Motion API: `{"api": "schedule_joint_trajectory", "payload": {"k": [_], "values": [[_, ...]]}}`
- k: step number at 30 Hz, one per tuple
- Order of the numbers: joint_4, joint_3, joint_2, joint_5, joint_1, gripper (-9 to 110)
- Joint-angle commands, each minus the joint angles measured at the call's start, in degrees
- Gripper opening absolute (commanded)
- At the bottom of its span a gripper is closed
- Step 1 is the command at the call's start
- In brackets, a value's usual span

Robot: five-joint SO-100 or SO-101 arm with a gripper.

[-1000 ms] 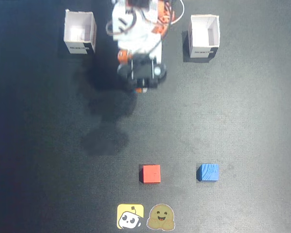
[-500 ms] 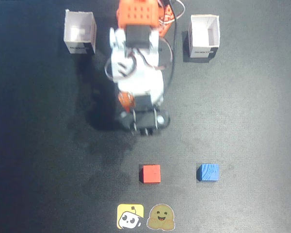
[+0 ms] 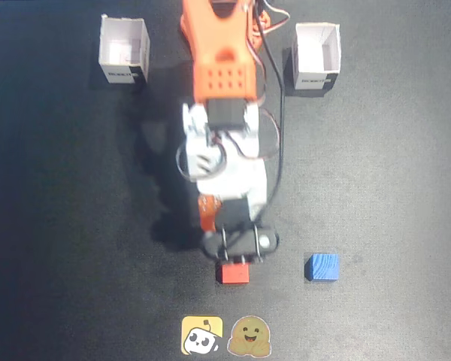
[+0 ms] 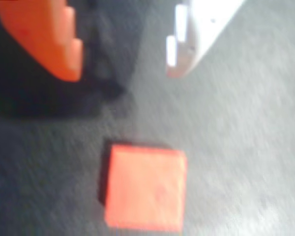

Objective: Put the red cube in the right box and the blue cube in the left box.

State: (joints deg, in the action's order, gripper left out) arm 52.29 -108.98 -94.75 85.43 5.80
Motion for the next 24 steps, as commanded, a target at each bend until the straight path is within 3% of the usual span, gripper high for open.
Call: {"api": "schedule_joint_trajectory", "payload": {"k": [1, 24], "values": [[-0.62, 6.50, 3.52, 1.23, 0.79, 14], [4.48, 19.60, 17.40, 2.72, 1.93, 22]]}}
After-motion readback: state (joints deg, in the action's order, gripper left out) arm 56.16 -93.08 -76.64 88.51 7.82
